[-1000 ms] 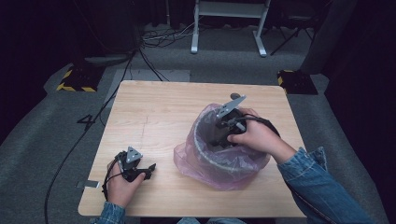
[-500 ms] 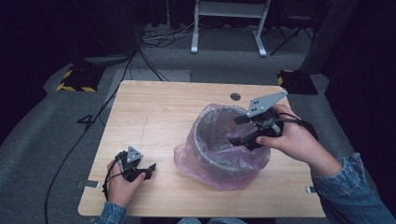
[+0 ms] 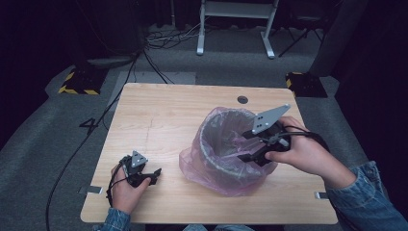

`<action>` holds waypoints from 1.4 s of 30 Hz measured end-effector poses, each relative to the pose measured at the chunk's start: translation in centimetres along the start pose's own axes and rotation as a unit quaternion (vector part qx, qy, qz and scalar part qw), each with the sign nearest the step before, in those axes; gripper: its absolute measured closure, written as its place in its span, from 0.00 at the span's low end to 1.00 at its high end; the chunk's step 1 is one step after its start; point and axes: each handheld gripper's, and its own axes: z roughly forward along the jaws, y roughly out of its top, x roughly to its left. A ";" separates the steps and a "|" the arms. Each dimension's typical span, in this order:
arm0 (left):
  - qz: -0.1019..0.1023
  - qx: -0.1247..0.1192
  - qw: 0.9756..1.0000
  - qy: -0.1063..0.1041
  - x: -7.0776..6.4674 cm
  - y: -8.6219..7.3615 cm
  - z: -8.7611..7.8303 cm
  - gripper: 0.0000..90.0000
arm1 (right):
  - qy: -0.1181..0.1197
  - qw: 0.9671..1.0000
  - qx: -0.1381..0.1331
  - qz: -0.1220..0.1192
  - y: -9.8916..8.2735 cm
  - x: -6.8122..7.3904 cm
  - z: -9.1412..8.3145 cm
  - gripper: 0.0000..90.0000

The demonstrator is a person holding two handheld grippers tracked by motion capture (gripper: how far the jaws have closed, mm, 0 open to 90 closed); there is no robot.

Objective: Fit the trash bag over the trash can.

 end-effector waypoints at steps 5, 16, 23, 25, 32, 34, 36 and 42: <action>0.000 0.002 1.000 0.000 0.0 0.1 0.1 0.23 | 0.003 0.998 0.058 -0.036 0.5 0.2 3.8 0.30; 0.001 0.002 1.000 0.000 0.0 0.1 0.1 0.23 | 0.030 0.977 0.190 -0.091 1.5 0.1 8.0 0.31; 0.001 0.002 1.000 0.000 0.0 0.1 0.1 0.23 | 0.022 0.983 0.162 -0.085 0.9 0.1 7.0 0.30; 0.001 0.002 1.000 0.000 0.0 0.1 0.1 0.23 | 0.013 0.988 0.135 -0.070 0.7 -0.2 5.9 0.30; 0.001 0.002 1.000 0.000 0.0 0.1 0.1 0.23 | -0.052 0.998 0.001 0.034 -0.5 -1.7 1.6 0.30; 0.001 0.002 1.000 0.000 0.0 0.1 0.1 0.23 | -0.065 0.996 -0.029 0.060 -1.0 -2.1 0.3 0.30; 0.001 0.002 1.000 0.000 0.0 0.1 0.1 0.23 | -0.076 0.993 -0.050 0.080 -1.4 -2.3 -0.7 0.30; 0.001 0.002 1.000 0.000 0.0 0.1 0.1 0.23 | -0.118 0.981 -0.094 0.126 -3.6 -3.2 -3.9 0.30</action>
